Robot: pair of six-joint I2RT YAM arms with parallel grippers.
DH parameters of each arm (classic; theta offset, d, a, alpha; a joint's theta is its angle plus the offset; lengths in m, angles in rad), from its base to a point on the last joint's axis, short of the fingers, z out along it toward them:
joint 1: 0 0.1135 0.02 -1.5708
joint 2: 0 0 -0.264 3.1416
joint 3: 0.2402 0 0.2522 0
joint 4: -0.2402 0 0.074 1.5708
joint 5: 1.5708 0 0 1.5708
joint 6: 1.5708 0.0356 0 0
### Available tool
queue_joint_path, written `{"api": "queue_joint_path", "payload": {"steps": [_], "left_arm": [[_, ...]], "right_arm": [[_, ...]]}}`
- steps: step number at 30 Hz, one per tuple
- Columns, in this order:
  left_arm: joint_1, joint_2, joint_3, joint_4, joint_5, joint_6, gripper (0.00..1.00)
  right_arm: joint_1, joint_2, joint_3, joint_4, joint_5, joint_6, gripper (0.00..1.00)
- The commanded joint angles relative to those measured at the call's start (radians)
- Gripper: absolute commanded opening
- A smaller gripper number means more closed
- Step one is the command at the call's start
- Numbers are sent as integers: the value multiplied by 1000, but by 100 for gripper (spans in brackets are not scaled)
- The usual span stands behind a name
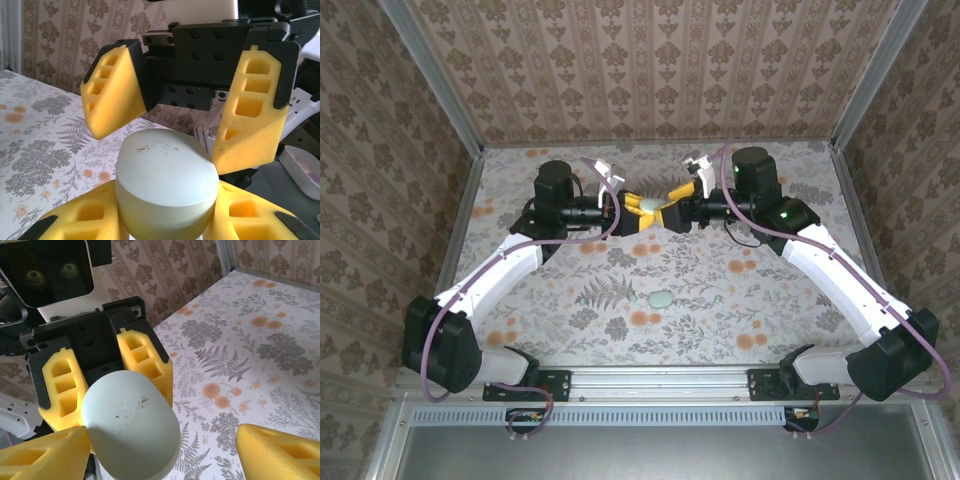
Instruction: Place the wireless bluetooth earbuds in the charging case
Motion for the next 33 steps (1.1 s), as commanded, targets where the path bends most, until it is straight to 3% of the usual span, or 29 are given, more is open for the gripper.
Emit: {"api": "queue_joint_path", "payload": {"steps": [1,16,33], "left_arm": [[-22,-15,44,43,77,-11,16],[-36,-18,32,34,54,0,16],[20,8,14,75,52,-42,16]], "right_arm": [[-8,2,18,25,200,-11,77],[-28,23,69,75,332,57,77],[-34,-77,88,-30,249,159,78]]}}
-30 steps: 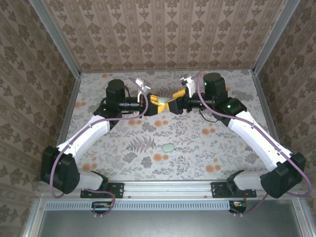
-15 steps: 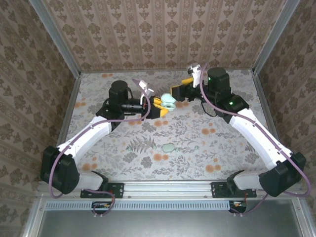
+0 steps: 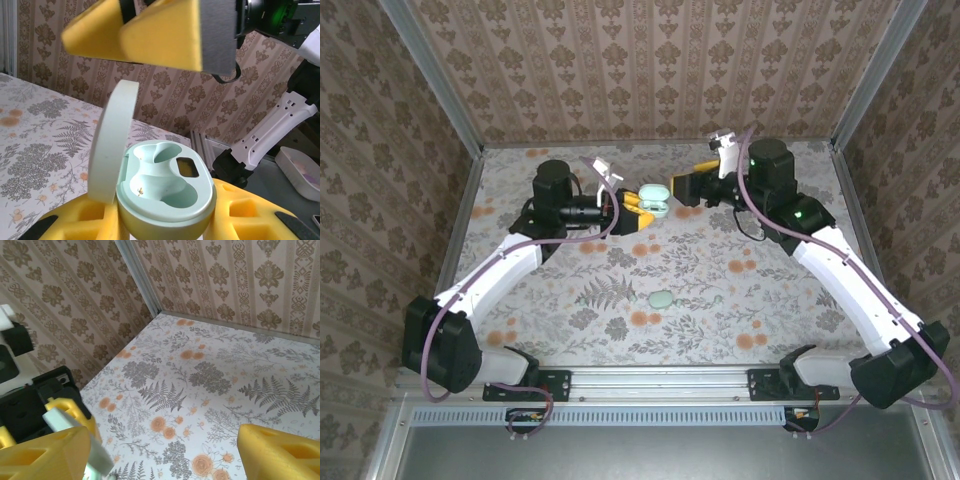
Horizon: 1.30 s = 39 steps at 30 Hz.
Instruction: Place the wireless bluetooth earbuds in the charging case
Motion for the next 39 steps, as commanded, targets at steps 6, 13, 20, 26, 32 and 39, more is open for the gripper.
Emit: {"api": "queue_joint_path", "payload": {"steps": [6,13,20,26,32,39], "left_arm": [[73,7,-9,58,37,-39,16],[194,14,-35,-6,2,-44,16],[277,13,-43,-21,-6,-40,16],[307,10,-31,-51,-19,-19,16],[322,9,-11,-112,-50,14,17],[331,16,9,-138,-93,8,17]], "right_arm": [[-4,-47,22,-85,-10,144,77],[88,-71,-80,-184,169,289,71],[310,15,-215,-168,323,446,68],[464,223,-198,-99,362,583,67],[562,475,-62,-86,330,685,65],[636,685,19,39,264,864,50]]}}
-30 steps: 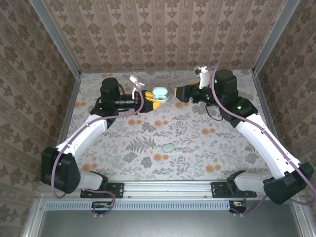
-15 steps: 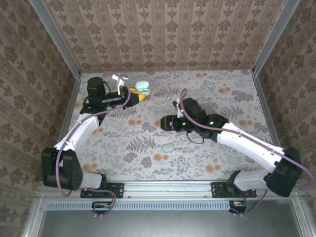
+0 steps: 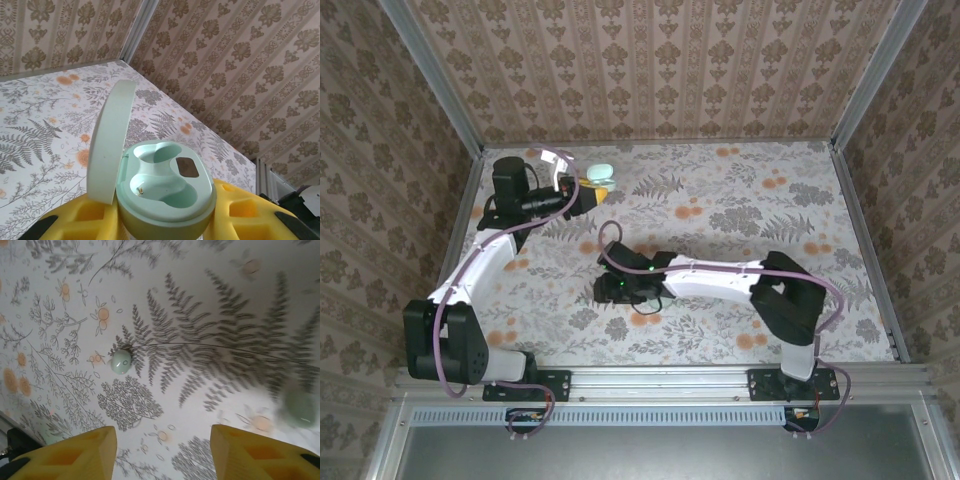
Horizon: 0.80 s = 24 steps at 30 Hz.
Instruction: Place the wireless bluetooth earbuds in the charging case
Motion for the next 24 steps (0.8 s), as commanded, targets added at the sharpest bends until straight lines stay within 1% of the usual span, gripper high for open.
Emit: {"api": "queue_joint_path", "payload": {"steps": [1,6,10,20,24], "left_arm": [[8,7,40,-17,-19,16,17],[8,19,45,-16,-26,14,17],[8,27,45,-17,-26,8,17],[8,28,45,-29,-20,13,17],[8,21,43,-34,-18,15,17]], "right_arm": [[28,84,61,61,-39,120,49],[45,167,133,56,-47,158,42],[48,190,165,41,-12,166,39],[48,276,281,-45,-7,157,39],[46,281,289,-65,8,154,39]]}}
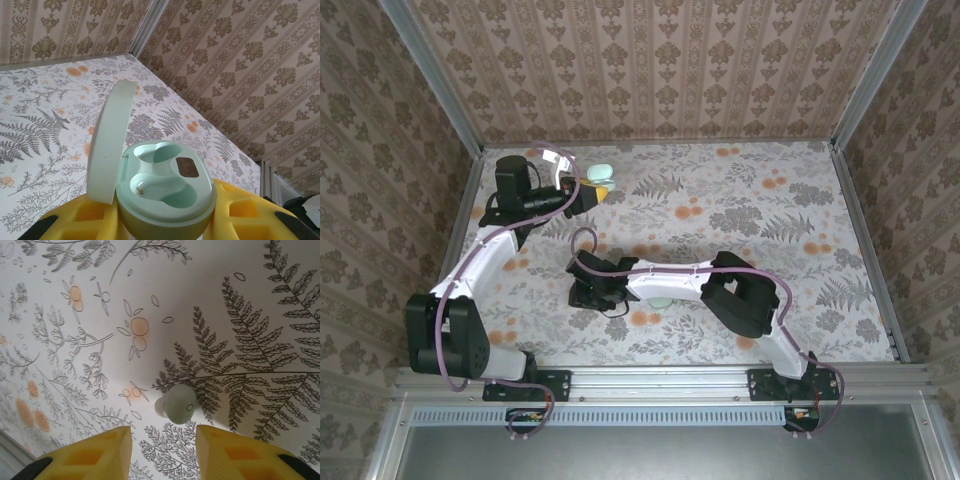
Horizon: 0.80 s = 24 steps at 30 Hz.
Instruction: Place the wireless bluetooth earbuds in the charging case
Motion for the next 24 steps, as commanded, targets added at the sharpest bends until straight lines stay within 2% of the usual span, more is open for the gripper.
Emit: {"api": "queue_joint_path", "payload": {"steps": [1,19,24], "left_arm": [[8,-9,29,-3,7,16,17],[8,-20,26,-9,11,21,17],[8,-25,25,-11,11,25,17]], "right_arm": [[-1,17,30,-66,31,2,40],[-4,98,125,-126,41,-33,39],[-5,110,128,-138,45,-38,36]]}}
